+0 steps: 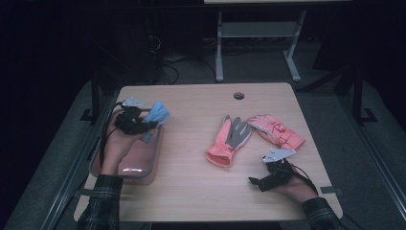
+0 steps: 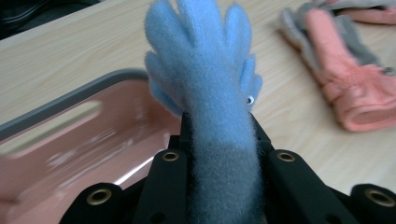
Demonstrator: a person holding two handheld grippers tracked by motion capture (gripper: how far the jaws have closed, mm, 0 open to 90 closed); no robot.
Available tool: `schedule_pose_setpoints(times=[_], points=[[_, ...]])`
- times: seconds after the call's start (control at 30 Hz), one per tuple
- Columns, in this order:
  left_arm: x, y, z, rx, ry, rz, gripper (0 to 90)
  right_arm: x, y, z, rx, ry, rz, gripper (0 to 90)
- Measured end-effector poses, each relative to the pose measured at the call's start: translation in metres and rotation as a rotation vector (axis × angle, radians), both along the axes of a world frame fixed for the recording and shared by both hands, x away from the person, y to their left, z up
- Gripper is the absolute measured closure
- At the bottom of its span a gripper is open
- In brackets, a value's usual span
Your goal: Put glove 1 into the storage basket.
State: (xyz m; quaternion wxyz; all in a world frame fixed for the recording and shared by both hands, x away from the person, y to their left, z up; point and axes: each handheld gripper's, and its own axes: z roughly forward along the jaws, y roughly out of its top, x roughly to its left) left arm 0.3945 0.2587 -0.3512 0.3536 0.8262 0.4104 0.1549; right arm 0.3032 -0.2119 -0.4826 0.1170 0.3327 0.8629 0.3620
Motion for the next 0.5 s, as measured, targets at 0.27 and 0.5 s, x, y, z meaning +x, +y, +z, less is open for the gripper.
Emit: schedule_pose_setpoints(times=[0.27,0.5], points=[[0.014,0.026,-0.025,0.018,0.045,0.074,74.9,0.0,0.0,0.0,0.0,-0.002,-0.001,0.9],[0.025,0.026,-0.048,0.03,0.101,0.074,74.2,0.0,0.0,0.0,0.0,-0.001,0.0,0.9]])
